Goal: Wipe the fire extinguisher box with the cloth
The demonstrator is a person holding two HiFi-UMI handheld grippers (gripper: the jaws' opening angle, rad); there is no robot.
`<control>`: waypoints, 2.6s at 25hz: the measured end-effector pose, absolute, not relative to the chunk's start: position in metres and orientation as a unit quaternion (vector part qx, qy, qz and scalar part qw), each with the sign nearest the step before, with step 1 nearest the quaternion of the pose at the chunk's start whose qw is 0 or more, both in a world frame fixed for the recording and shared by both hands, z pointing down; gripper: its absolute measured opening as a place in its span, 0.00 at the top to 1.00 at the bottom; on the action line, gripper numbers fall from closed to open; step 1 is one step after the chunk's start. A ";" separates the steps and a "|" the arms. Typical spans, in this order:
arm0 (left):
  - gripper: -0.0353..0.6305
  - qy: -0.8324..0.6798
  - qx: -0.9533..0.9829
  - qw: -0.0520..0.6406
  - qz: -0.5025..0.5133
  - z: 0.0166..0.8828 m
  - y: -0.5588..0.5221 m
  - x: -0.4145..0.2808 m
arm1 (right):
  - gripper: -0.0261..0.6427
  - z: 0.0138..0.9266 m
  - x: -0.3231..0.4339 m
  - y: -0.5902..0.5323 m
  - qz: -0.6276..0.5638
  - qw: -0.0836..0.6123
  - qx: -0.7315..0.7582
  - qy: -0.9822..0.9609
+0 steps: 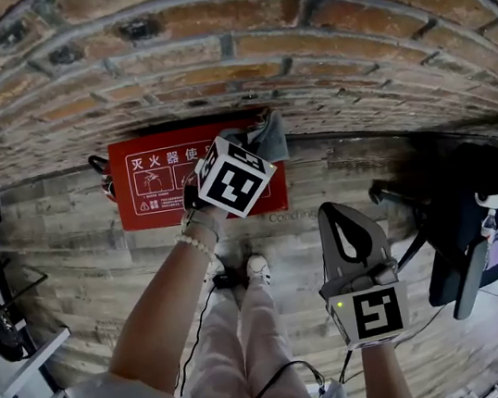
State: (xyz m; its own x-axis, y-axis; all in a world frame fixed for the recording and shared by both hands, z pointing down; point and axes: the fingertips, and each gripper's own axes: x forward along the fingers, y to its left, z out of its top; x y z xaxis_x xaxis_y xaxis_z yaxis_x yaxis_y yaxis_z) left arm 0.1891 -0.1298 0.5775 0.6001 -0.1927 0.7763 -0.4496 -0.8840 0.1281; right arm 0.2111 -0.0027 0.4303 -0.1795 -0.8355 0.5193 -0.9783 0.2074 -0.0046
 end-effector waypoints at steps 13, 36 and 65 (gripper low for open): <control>0.92 -0.181 0.880 0.155 0.411 0.579 -0.134 0.176 | 0.95 0.428 0.202 -0.012 0.169 0.209 0.608 -0.747; 0.92 -0.214 0.871 0.162 0.411 0.577 -0.153 0.098 | 0.95 0.425 0.144 -0.031 0.154 0.225 0.572 -0.773; 0.92 -0.290 0.843 0.179 0.417 0.578 -0.182 -0.051 | 0.95 0.429 0.051 -0.054 0.142 0.241 0.525 -0.804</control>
State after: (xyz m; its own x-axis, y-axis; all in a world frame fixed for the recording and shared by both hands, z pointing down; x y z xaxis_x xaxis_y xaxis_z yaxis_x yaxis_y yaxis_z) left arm -0.0514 -0.1821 0.5781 0.4843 -0.3393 0.8064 -0.6372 -0.7684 0.0593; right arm 0.0512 -0.0542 0.4293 -0.3316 -0.7759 0.5367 -0.9125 0.4081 0.0262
